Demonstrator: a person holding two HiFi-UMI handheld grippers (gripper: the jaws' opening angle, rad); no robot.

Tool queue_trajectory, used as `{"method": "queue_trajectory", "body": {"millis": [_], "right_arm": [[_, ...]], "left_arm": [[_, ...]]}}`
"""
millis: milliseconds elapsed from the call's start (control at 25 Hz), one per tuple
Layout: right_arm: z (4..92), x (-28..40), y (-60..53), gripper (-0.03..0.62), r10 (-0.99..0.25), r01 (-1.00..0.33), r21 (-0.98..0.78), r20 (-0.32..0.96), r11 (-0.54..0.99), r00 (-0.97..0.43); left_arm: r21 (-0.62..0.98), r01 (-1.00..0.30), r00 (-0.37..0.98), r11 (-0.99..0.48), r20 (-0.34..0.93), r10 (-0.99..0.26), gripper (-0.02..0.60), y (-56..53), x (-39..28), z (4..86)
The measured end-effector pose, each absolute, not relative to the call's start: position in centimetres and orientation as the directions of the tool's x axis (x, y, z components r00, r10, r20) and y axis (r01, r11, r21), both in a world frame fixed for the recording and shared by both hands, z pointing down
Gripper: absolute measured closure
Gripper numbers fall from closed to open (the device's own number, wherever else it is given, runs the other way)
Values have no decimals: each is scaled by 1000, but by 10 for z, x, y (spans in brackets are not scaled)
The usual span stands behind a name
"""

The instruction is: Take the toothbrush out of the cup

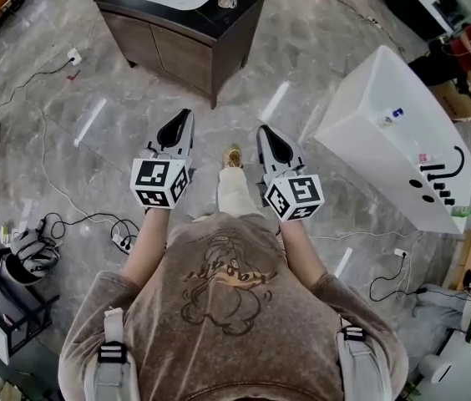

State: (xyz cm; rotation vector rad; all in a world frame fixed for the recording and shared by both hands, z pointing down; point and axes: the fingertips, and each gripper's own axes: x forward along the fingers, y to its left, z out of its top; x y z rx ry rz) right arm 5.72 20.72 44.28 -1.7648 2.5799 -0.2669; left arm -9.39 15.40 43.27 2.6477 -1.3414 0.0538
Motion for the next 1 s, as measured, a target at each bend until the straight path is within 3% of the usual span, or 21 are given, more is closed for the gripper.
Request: {"method": "queue_trajectory", "body": {"millis": [480,1000], "right_arm": [[453,51,119,576,-903,-907,-140,119,396,-413],[429,88,-9,576,-894,-897,-124,103,424,-436]], "left_arm": [[157,-802,594,-576,110,-797,548,78,-92,437],[159,-801,592,-577,71,-803,549,-35,-61,415]]}}
